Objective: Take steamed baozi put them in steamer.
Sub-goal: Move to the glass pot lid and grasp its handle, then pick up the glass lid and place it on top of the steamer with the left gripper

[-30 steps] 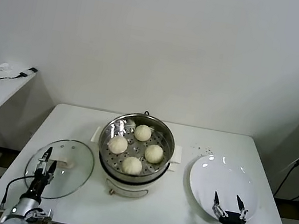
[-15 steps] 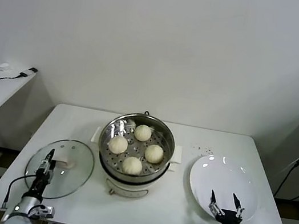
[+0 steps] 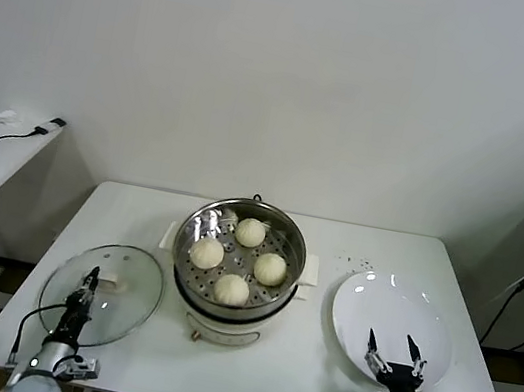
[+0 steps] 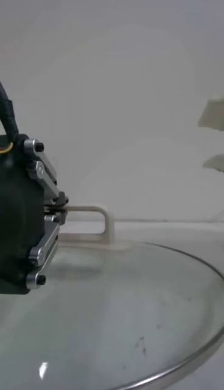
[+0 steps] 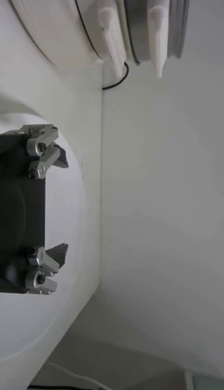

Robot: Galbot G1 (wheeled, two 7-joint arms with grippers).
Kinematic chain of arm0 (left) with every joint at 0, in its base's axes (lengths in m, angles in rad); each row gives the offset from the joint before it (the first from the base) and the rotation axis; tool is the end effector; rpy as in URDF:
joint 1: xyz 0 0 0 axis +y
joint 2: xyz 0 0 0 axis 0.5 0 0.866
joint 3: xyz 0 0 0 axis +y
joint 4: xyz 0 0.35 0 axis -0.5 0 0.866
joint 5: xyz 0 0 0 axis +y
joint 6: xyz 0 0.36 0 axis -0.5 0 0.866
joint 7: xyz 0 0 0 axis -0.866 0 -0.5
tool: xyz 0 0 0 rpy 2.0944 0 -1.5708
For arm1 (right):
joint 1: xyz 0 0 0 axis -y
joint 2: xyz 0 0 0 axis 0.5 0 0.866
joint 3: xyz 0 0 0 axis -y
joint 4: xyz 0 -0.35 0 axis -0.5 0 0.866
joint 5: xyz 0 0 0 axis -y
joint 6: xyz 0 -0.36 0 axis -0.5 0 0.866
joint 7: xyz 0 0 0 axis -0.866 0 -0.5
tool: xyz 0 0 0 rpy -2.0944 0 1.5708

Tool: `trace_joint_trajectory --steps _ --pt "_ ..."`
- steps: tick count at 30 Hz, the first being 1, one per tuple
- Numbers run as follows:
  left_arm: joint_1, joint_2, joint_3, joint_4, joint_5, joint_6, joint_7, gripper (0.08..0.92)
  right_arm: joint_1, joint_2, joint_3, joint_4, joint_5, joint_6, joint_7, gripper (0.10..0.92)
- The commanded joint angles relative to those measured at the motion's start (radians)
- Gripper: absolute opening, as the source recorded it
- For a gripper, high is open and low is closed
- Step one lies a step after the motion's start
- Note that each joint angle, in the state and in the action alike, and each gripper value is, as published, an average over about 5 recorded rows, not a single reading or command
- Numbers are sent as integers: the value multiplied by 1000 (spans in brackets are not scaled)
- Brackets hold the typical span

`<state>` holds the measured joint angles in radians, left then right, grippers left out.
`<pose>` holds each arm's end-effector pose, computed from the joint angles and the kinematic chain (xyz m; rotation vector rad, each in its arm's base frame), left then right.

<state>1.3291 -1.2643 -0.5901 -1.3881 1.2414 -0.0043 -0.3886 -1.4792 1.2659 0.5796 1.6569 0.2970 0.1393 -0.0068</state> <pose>0.2311 0.1478 -0.4719 0.0779 -2.1270 -2.1495 0.2003 -0.1149 -0.4208 -0.0254 -2.9474 0.0253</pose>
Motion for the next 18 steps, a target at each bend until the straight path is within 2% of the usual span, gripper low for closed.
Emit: trace_joint_trajectory --steps 1,6,11,14,18 --pt "70 46 -36 -219 -79 9 57 135 -3 -2 2 11 2 -1 1 823" --pt "165 130 -84 -418 -192 50 160 135 -3 -8 4 26 -5 -4 6 823" --pt "225 218 -115 -646 -326 189 337 135 7 -14 2 30 -42 -13 20 823" --pt "194 229 -96 -737 -324 265 410 135 12 -15 -2 28 -57 -14 21 823" --pt "93 214 13 -798 -265 385 485 135 11 -16 -9 28 -68 -8 18 823"
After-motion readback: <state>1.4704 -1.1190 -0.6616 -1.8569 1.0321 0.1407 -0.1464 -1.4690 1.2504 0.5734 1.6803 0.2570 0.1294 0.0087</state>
